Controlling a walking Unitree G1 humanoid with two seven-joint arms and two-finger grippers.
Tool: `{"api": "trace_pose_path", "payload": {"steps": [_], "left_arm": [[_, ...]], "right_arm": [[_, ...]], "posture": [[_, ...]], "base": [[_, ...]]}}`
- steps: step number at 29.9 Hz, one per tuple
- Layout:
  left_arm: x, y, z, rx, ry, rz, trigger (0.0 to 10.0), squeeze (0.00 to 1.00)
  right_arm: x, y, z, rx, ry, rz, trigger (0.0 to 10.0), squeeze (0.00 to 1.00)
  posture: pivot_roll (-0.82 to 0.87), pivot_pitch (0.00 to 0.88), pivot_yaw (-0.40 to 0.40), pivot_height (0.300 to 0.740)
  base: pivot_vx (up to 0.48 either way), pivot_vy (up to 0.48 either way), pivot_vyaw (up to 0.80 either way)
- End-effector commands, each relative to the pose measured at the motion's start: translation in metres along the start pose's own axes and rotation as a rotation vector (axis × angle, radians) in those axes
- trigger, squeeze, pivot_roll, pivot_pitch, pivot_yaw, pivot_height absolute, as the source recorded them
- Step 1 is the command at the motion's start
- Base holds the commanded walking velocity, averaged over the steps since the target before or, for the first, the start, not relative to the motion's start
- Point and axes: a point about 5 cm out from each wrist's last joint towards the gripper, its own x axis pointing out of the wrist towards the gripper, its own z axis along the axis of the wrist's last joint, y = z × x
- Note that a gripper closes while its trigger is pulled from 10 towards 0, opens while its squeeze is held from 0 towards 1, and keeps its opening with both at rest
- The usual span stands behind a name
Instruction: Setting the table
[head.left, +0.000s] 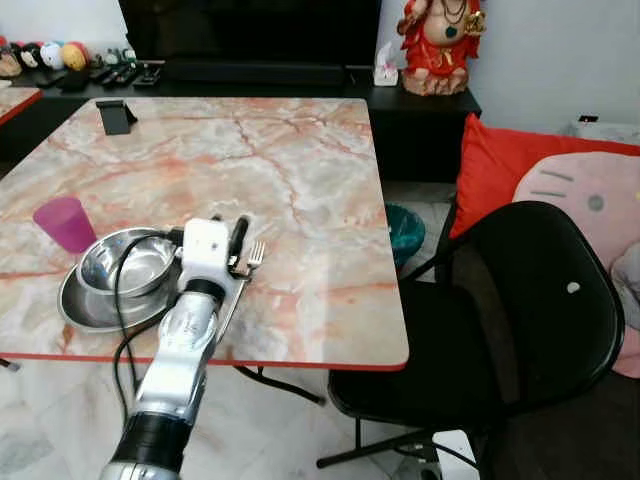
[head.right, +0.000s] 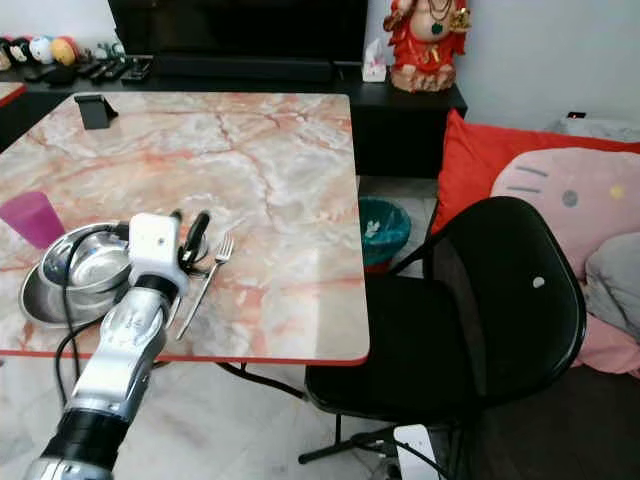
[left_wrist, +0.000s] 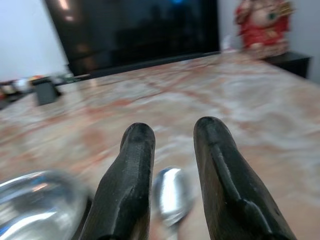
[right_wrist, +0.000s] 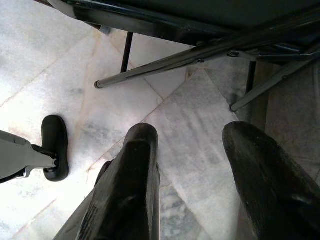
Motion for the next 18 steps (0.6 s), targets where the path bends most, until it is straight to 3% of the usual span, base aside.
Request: {"api": "trace_pose_path", "payload": {"steps": [1,8,18], "left_arm": [[-0.003,0.01,0.013,0.045,-0.075,0.042,10.0,0.0],[-0.03,0.021,0.011,0.086,-0.088,0.102,10.0,0.0],[-0.028,0.008,0.01,0.016,-0.076,0.099,10.0,0.0]], "right_arm": [[-0.001,0.0,-0.004,0.0,0.008,-0.003,10.0,0.0],[-0.001,-0.002,-0.005,-0.008,0.01,-0.009,10.0,0.0],[-0.001,-0.003,-0.006,-0.022,0.011,-0.007,10.0,0.0]], "posture": [[-0.04,0.0,0.009,0.707],[-0.04,0.0,-0.004,0.707],[-0.05,0.0,-0.015,0.707]], "base": [[0.0,0.0,0.0],[0.0,0.0,0.0],[0.0,0.0,0.0]]}}
